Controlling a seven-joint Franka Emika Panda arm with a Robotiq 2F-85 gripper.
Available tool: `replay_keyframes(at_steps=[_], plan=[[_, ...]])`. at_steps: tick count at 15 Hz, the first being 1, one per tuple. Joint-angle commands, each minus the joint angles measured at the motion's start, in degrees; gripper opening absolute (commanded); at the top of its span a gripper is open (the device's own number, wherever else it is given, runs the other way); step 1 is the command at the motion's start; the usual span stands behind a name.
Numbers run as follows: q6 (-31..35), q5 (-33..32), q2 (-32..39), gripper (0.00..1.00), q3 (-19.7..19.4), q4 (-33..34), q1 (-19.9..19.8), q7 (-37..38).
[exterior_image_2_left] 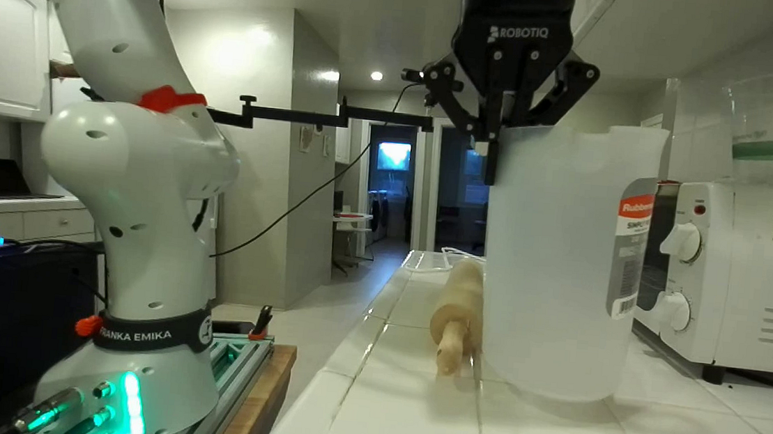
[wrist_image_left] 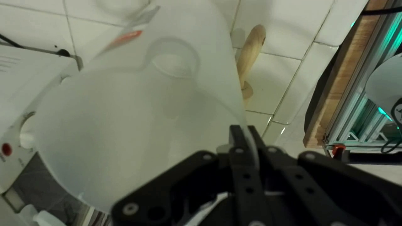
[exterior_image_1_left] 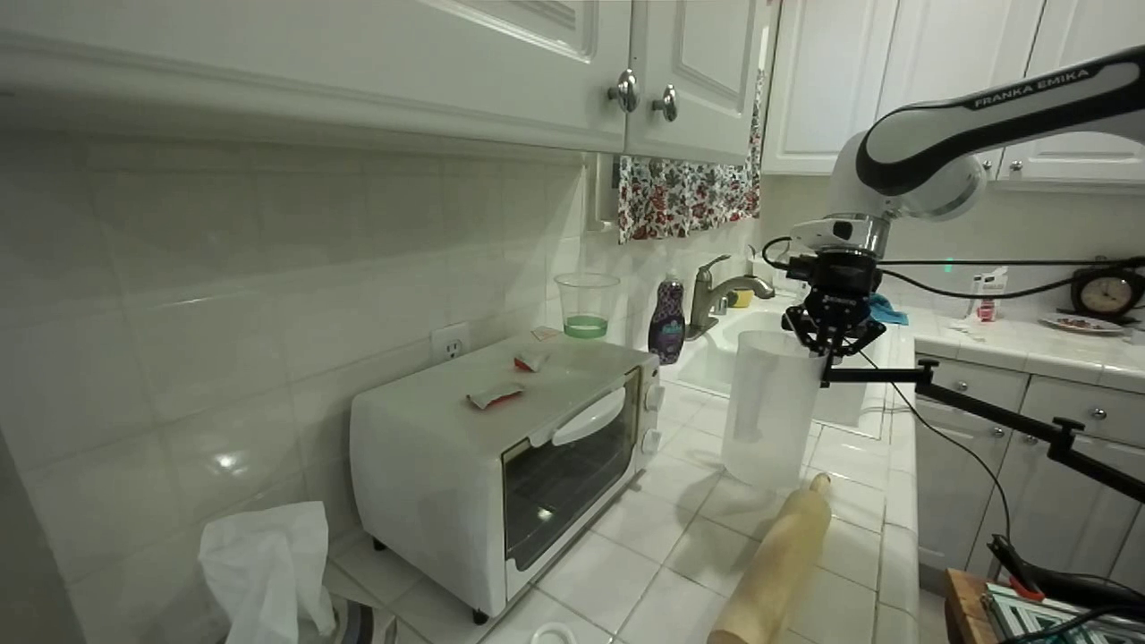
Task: Move the jug to the left
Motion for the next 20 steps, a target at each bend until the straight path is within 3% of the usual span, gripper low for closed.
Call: replay_keyframes(at_steps=[1,10,20], plan=[[1.25,-1.36,2.91,0.01,1.04,2.81,-1.41,-5.27],[1.48,0.19,7.95,0.01,0.47,6.01,-2.85,-13.85],[0.24,2.49,12.44,0.01,1.10,8.52,-5.18,-17.91]])
